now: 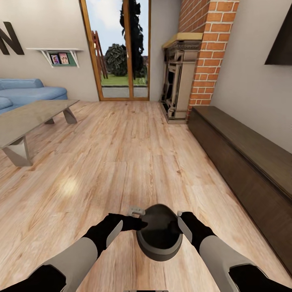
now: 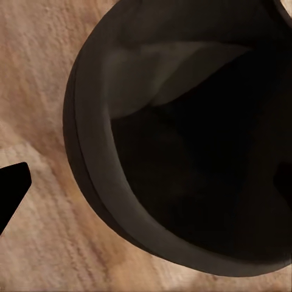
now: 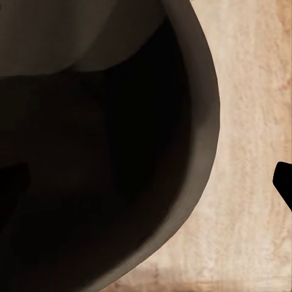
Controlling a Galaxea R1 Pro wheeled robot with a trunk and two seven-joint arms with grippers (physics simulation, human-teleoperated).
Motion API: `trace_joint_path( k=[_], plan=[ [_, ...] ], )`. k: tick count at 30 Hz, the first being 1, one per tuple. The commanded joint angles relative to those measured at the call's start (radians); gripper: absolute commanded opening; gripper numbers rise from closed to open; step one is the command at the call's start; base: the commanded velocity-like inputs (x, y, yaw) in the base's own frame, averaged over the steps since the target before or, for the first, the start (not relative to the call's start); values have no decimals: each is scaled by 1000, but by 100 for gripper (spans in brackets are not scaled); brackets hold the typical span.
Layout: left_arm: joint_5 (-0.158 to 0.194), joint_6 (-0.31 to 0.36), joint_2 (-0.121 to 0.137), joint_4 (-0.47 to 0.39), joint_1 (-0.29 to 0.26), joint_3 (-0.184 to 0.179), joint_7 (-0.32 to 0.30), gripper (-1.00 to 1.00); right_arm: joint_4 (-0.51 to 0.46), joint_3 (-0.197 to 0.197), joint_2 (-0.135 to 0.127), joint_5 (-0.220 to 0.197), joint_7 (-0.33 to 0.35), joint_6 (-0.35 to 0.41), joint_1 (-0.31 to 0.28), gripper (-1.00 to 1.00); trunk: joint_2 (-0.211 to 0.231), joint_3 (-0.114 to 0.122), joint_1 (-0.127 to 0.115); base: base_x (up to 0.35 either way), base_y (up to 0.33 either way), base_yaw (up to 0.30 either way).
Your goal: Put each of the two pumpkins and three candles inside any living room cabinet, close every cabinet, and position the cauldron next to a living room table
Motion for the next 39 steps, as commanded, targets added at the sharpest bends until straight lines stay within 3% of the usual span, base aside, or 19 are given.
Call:
trace_joint_path(
  k=[1,11,16,17,23,39],
  plan=[
    [4,4,1,-1,-1,-4,0,100,-1,8,-1,-11,-8,4,0,100,0,-1,0,151,0,0],
    [4,4,-1,-1,-1,-4,3,100,5,6,-1,-11,-9,4,0,100,0,-1,0,171,0,0],
    [4,7,-20,-2,0,-4,27,100,25,3,-1,-12,-8,4,0,100,0,-1,0,9,0,0],
    [4,23,-31,-2,0,-4,45,100,27,1,-1,-12,-8,4,0,100,0,-1,0,2,0,0],
    [4,72,-40,-3,-1,-4,61,100,28,1,-1,-12,-8,4,1,100,0,-1,0,0,0,0],
    [4,84,-39,-2,-1,-3,64,100,28,0,-2,-13,-7,4,1,100,-4,-63,7,0,0,0]
  ],
)
